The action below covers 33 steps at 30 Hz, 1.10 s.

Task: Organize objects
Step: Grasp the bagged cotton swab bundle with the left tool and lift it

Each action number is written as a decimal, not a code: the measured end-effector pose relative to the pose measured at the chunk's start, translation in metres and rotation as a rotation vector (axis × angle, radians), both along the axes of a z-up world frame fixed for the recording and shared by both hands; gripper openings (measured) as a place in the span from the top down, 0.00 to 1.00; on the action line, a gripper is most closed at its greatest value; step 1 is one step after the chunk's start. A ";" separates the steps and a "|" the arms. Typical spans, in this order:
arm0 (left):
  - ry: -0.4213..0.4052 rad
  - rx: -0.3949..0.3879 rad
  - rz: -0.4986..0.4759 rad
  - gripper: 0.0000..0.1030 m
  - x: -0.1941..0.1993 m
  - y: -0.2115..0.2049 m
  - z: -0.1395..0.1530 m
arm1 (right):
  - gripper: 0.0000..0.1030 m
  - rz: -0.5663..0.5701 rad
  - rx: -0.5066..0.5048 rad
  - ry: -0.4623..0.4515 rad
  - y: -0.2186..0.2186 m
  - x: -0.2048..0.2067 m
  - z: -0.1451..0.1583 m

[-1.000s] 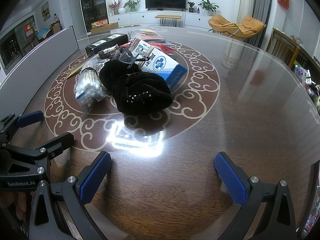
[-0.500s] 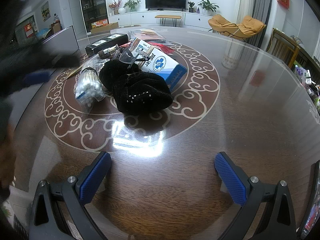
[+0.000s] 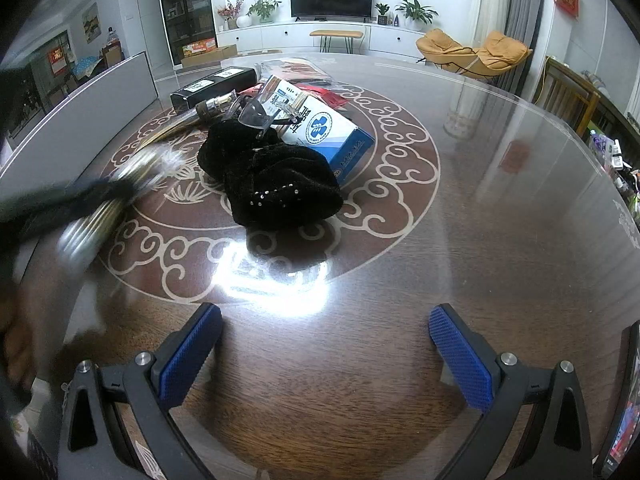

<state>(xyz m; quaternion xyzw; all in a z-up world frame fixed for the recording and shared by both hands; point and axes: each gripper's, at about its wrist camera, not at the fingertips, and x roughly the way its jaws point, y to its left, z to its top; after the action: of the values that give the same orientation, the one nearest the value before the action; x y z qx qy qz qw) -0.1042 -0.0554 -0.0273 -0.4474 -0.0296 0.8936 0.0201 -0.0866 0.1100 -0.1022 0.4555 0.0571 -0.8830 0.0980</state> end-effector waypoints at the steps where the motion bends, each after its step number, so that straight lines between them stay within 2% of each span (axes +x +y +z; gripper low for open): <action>1: -0.003 0.003 -0.015 0.70 0.010 -0.002 0.000 | 0.00 0.000 0.000 0.000 0.000 0.000 0.000; 2: -0.021 0.009 -0.041 0.68 0.020 -0.004 -0.002 | 0.00 0.000 0.000 0.000 0.000 0.000 0.000; 3: -0.041 0.006 -0.056 0.60 0.024 -0.004 -0.006 | 0.00 0.000 0.000 0.000 0.000 -0.001 0.000; 4: -0.020 -0.018 -0.089 0.46 0.031 -0.001 -0.006 | 0.00 0.000 0.000 0.000 0.000 -0.001 0.000; 6: -0.029 -0.114 -0.096 0.23 0.036 0.006 -0.011 | 0.00 0.000 0.000 0.000 0.000 0.000 0.000; 7: -0.015 -0.119 -0.091 0.18 0.036 0.006 -0.010 | 0.00 0.000 0.000 0.000 0.000 -0.001 0.000; 9: -0.030 -0.079 -0.076 0.13 0.033 -0.001 -0.012 | 0.00 0.000 0.000 0.000 0.000 -0.001 0.000; 10: -0.024 -0.065 -0.064 0.05 0.031 -0.004 -0.013 | 0.00 0.000 0.000 0.000 0.000 -0.001 0.000; 12: -0.042 -0.071 -0.047 0.00 0.027 -0.007 -0.014 | 0.00 0.000 0.000 0.000 0.000 -0.001 0.000; 33: -0.044 -0.071 -0.052 0.00 0.026 -0.003 -0.018 | 0.00 -0.001 0.000 0.000 0.000 0.000 0.000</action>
<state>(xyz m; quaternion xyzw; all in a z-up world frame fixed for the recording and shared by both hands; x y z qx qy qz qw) -0.0783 -0.0585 -0.0453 -0.4681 0.0133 0.8832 0.0266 -0.0866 0.1103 -0.1020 0.4556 0.0569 -0.8830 0.0976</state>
